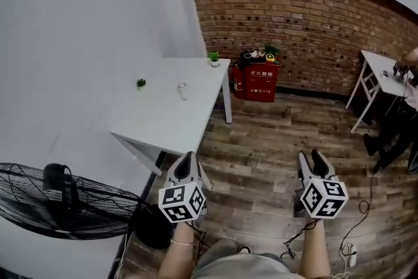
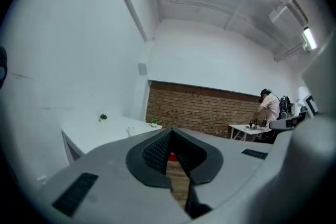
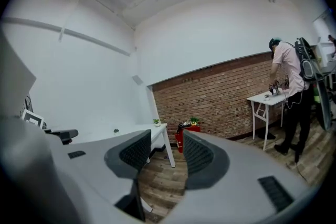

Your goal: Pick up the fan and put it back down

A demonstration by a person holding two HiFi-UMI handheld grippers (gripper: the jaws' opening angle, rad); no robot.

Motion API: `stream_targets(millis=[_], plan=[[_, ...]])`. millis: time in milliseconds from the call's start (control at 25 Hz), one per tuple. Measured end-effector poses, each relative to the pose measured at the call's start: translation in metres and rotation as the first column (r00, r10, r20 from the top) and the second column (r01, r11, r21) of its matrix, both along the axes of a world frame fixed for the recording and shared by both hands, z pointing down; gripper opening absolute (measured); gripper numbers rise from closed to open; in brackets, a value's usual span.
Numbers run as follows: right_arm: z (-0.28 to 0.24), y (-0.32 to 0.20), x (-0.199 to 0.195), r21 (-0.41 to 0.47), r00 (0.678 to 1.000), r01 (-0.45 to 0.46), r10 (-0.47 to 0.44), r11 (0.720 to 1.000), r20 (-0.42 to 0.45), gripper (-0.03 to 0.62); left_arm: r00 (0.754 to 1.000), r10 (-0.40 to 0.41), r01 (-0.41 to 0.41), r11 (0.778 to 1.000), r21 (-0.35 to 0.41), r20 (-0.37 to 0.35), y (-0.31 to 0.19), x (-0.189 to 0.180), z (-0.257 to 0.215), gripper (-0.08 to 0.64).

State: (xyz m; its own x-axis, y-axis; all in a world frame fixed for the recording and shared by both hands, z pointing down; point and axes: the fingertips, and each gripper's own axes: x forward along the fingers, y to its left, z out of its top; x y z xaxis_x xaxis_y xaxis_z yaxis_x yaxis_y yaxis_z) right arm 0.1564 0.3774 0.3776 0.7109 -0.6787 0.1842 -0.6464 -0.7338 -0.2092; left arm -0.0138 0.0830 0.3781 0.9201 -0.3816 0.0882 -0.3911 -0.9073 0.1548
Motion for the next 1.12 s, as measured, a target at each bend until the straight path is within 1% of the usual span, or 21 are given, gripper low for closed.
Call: stream_targets(millis=[160, 360, 520, 720, 920, 1120], plan=[[0.007, -0.01, 0.019, -0.007, 1.0, 0.013, -0.013, 1.0, 0.022, 0.186, 1.0, -0.016, 0.016, 1.0, -0.011, 0.019, -0.014, 0.018, 0.005, 0.011], [0.015, -0.021, 0.048, -0.016, 0.999, 0.021, -0.02, 1.0, 0.037, 0.186, 0.999, -0.043, 0.043, 0.999, -0.022, 0.013, -0.032, 0.044, 0.008, 0.011], [0.02, -0.048, 0.08, -0.021, 0.999, 0.038, -0.037, 0.999, 0.036, 0.186, 0.998, -0.059, 0.059, 0.998, -0.032, -0.005, -0.057, 0.074, 0.013, 0.011], [0.019, -0.092, 0.134, -0.041, 0.997, 0.073, -0.071, 0.997, 0.029, 0.186, 0.993, -0.11, 0.108, 0.993, -0.057, -0.031, -0.103, 0.124, 0.013, 0.011], [-0.002, -0.145, 0.2, -0.058, 0.995, 0.096, -0.096, 0.994, 0.005, 0.186, 0.986, -0.157, 0.154, 0.986, -0.058, -0.062, -0.16, 0.177, -0.005, 0.011], [-0.012, -0.197, 0.26, -0.065, 0.993, 0.118, -0.119, 0.991, -0.009, 0.189, 0.973, -0.221, 0.216, 0.974, -0.074, -0.073, -0.221, 0.214, -0.01, 0.011]])
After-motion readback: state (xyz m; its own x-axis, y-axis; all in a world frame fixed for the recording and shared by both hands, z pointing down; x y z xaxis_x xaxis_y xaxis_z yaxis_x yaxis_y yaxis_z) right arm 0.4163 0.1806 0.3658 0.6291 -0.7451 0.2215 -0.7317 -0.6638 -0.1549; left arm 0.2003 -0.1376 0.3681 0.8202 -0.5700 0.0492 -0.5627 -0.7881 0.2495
